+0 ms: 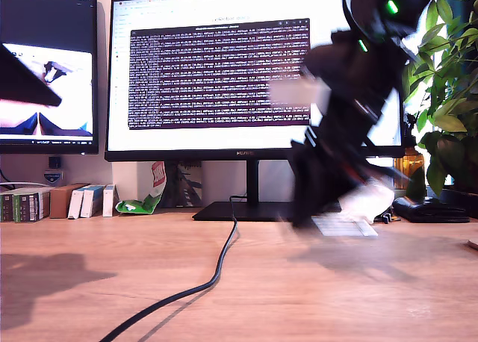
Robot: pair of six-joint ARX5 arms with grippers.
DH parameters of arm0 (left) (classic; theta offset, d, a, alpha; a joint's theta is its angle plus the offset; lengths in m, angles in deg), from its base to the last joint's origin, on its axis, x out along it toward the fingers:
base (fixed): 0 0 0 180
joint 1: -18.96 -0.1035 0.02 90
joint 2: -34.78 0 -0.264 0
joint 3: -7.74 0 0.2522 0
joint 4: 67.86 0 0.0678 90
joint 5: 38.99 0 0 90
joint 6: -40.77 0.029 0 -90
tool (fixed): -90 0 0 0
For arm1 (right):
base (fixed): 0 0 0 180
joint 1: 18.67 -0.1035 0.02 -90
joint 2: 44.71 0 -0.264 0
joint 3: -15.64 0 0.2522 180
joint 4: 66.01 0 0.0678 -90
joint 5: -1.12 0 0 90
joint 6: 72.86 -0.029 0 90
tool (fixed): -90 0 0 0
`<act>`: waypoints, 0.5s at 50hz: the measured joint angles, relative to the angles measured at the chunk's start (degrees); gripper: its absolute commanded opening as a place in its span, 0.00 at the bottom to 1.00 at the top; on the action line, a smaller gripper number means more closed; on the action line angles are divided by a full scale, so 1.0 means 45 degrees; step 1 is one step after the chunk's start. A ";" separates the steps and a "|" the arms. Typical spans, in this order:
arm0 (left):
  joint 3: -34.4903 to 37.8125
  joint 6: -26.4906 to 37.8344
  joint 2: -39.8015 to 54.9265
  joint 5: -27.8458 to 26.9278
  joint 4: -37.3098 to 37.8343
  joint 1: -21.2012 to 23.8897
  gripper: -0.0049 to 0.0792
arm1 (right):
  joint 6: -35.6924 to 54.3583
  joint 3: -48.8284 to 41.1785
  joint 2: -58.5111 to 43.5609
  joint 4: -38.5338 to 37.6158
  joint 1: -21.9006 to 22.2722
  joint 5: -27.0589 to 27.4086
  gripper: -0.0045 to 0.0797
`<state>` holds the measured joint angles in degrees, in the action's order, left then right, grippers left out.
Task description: Pick the metallic laser pointer with your right arm, pass it to your left arm, then place it down to the left side of the table
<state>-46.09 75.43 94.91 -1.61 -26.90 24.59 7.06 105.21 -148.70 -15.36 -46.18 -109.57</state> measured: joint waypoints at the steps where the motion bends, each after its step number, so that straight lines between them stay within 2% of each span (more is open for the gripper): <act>1: 0.0000 0.0000 0.0000 -0.0097 -0.0253 0.0000 0.13 | -0.0253 0.0296 0.0029 -0.0117 0.0000 -0.0044 0.04; 6: 0.0000 -0.0112 0.0000 -0.0947 -0.1515 0.0000 0.19 | -0.0816 0.1375 0.0282 -0.0350 -0.0034 -0.0321 0.04; 14: 0.0000 -0.0792 0.0000 -0.2191 -0.4396 0.0005 0.20 | -0.2191 0.2939 0.0510 -0.0277 -0.0267 -0.0758 0.04; 25: -0.0010 -0.1821 0.0000 -0.2982 -0.8131 0.0000 0.20 | -0.3983 0.5197 0.0510 0.0291 -0.0782 -0.2409 0.04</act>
<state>-46.14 67.23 94.91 -15.03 -63.49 24.59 -10.86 128.60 -146.40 -14.05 -49.69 -120.41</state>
